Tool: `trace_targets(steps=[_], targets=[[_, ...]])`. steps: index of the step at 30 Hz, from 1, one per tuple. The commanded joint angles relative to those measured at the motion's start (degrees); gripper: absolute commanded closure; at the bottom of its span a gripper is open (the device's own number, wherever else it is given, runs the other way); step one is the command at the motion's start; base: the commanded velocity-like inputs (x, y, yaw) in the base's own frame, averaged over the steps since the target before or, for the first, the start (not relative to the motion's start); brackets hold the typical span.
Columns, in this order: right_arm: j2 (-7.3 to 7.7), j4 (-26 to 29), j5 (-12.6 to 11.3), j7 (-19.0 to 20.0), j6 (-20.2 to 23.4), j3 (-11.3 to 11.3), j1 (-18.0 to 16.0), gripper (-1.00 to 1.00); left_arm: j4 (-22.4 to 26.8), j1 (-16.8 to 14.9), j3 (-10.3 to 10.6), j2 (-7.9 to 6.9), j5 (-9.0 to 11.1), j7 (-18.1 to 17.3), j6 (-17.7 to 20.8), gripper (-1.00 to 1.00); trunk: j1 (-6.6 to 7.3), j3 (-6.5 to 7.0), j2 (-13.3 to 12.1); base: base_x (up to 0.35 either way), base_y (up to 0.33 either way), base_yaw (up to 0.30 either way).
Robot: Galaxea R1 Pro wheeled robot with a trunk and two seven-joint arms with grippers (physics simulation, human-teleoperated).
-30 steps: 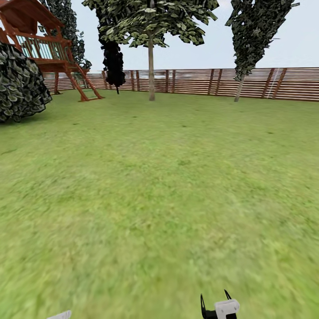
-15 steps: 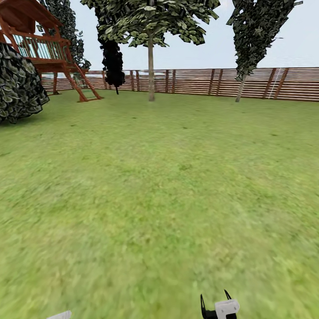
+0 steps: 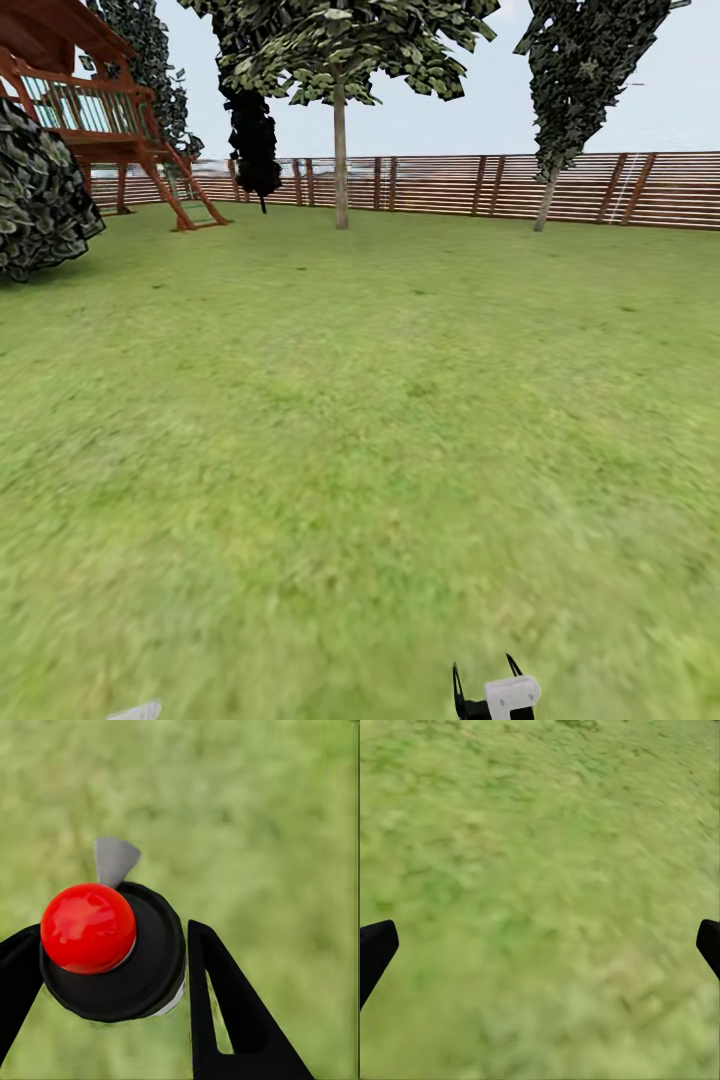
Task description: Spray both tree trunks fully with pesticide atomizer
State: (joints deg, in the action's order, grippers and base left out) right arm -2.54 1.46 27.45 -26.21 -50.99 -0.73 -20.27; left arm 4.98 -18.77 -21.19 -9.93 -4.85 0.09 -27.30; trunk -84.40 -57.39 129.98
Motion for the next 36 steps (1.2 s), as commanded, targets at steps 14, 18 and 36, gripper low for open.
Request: trace_targets(steps=[14,18,36], targets=[[-0.01,-0.05,0.5,-0.6,0.01,-0.06,-0.04,-1.0,-0.06,-0.04,-0.43,0.0,-0.51,0.08,-0.21,1.0,-0.03,-0.05,0.02,0.339,0.0,0.0],[-0.01,-0.05,0.5,-0.6,0.01,-0.06,-0.04,-1.0,-0.07,-0.04,-0.43,0.0,-0.51,0.08,-0.21,1.0,-0.03,-0.05,0.02,0.339,0.0,0.0],[-0.01,-0.05,0.5,-0.6,0.01,-0.06,-0.04,-1.0,-0.11,-0.04,-0.43,0.0,-0.51,0.08,-0.21,1.0,-0.03,-0.05,0.02,0.339,0.0,0.0]])
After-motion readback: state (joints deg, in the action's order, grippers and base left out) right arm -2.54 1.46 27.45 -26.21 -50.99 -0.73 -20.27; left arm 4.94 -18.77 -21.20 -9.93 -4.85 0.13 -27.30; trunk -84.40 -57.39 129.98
